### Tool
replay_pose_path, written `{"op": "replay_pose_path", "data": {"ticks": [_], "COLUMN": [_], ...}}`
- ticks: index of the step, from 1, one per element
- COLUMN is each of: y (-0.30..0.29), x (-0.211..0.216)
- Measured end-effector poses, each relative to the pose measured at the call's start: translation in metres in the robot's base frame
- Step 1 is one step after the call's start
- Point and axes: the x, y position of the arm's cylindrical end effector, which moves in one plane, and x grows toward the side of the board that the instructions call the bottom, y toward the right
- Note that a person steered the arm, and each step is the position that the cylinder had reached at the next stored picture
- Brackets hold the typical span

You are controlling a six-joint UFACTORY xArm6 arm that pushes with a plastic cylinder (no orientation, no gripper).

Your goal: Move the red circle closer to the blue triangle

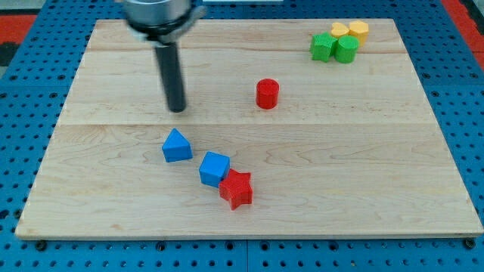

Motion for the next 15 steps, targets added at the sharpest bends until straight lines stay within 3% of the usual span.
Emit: {"op": "replay_pose_path", "data": {"ticks": [1,2,3,4,5,6,7,8,9,10,11,12,14,15], "y": [-0.008,0.031,0.041,0.083,0.191,0.22,0.147,0.115,0.127,0.043,0.014,-0.026,0.018,0.021], "x": [0.064,0.072,0.019,0.011,0.013,-0.032,-0.032,-0.046,-0.068,-0.062,-0.057,-0.081,0.003,0.017]}}
